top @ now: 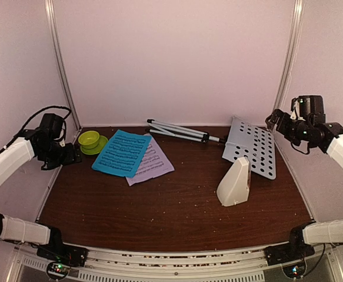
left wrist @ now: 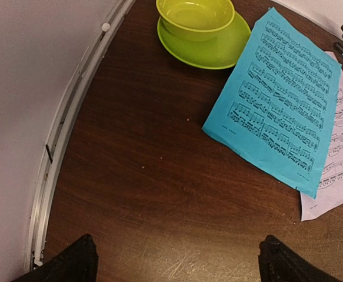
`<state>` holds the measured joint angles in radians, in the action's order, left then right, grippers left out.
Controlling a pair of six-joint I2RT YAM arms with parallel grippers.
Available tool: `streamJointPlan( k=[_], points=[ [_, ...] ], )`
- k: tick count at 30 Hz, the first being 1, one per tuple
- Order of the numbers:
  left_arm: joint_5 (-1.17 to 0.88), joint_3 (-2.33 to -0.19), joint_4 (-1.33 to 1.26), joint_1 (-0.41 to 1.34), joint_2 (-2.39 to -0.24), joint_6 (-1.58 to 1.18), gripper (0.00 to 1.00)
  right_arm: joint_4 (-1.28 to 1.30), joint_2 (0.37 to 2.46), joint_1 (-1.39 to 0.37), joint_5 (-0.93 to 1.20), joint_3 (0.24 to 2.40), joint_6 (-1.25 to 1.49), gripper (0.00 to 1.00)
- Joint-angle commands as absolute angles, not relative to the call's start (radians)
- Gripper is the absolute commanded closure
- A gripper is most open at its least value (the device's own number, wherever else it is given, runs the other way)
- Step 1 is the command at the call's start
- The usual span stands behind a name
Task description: Set up the instrument practice props
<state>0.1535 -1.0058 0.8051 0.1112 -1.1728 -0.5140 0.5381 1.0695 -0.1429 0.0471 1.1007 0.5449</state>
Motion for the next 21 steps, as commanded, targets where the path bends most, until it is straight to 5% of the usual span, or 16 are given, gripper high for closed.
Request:
streamJointPlan(
  k=[1, 10, 21],
  points=[
    [0.152, -1.019, 0.734, 0.115, -1.225, -0.564, 0.02, 0.576, 1.181, -0.125, 0.027, 1.236, 0.546, 0.00],
    [0.129, -1.124, 0.773, 0.117, -1.366, -0.568, 0.02, 0.643, 1.427, -0.135, 0.034, 1.509, 0.586, 0.00],
    [0.024, -1.054, 0.612, 0.118, -1.281, -0.587, 0.02, 0.849, 1.764, -0.207, -0.050, 1.885, 0.589, 0.00]
  ],
)
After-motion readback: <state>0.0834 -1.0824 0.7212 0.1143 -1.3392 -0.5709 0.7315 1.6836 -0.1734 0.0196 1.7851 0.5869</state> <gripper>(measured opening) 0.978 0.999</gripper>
